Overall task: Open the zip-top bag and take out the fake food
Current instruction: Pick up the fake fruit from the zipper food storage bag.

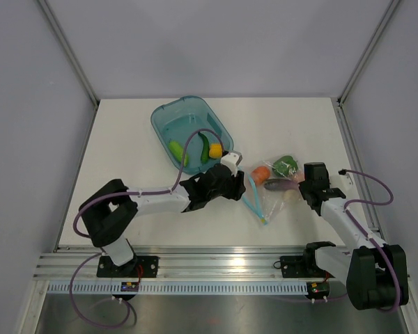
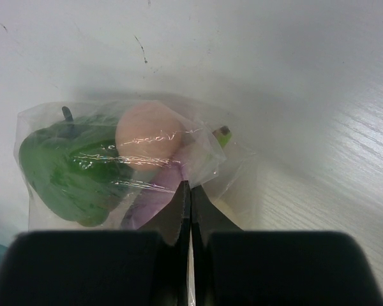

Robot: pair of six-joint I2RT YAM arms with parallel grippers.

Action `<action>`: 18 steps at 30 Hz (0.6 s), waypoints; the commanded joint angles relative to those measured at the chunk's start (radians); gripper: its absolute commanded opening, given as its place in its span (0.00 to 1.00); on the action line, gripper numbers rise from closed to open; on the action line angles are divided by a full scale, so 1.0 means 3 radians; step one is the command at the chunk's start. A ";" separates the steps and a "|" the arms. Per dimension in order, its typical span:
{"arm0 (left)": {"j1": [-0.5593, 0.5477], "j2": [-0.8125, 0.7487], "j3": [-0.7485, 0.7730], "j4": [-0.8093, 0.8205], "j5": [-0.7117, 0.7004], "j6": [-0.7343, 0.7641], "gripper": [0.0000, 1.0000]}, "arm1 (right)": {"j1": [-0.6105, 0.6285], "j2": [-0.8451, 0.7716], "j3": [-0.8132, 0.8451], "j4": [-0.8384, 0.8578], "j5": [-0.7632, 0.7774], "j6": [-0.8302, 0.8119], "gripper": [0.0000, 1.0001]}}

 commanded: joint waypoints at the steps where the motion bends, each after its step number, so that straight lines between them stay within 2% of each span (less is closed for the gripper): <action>1: -0.0023 0.0165 0.0336 0.0055 -0.0107 0.0316 0.52 | 0.0027 -0.0037 0.0085 0.0089 0.0032 -0.0076 0.00; 6: -0.0054 0.0507 0.0607 -0.0062 0.0046 0.0531 0.54 | 0.0027 -0.0027 0.0085 0.0119 -0.0013 -0.0106 0.00; 12: -0.0064 0.0830 0.0985 -0.0292 -0.0086 0.0644 0.62 | 0.0027 -0.0032 0.0085 0.0140 -0.0069 -0.0152 0.00; 15: -0.0074 0.0886 0.1011 -0.0247 -0.0157 0.0720 0.63 | 0.0027 -0.0032 0.0090 0.0273 -0.0197 -0.0392 0.24; 18: -0.0074 0.0922 0.1016 -0.0206 -0.0265 0.0777 0.63 | 0.0027 -0.0057 0.0146 0.0253 -0.0167 -0.0582 0.34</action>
